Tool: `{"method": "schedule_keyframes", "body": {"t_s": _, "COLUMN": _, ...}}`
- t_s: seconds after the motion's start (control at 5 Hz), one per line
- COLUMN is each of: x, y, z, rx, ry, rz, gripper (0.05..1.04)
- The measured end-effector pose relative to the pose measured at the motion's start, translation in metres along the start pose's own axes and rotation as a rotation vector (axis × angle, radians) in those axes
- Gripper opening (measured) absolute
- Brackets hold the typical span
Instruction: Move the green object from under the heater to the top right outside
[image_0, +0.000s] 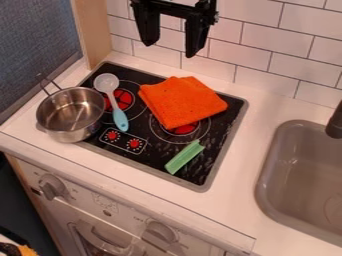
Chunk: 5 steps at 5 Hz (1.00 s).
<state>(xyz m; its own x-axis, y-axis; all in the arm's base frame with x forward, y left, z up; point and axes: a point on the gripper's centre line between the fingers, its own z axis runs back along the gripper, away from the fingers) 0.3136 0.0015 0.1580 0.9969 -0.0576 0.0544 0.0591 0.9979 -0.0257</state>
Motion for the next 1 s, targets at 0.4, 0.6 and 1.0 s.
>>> {"method": "schedule_keyframes", "body": {"t_s": 0.4, "x": -0.013, "y": -0.017, "z": -0.023, "rx": 0.017, "ry": 0.034, "rz": -0.130, "gripper": 1.001}}
{"method": "schedule_keyframes", "body": {"t_s": 0.6, "x": -0.021, "y": -0.024, "z": -0.029, "rx": 0.029, "ry": -0.021, "rz": -0.207, "gripper": 1.001}}
{"method": "schedule_keyframes", "body": {"t_s": 1.0, "x": -0.031, "y": -0.031, "z": -0.073, "rx": 0.035, "ry": -0.030, "rz": -0.293, "gripper": 1.000}}
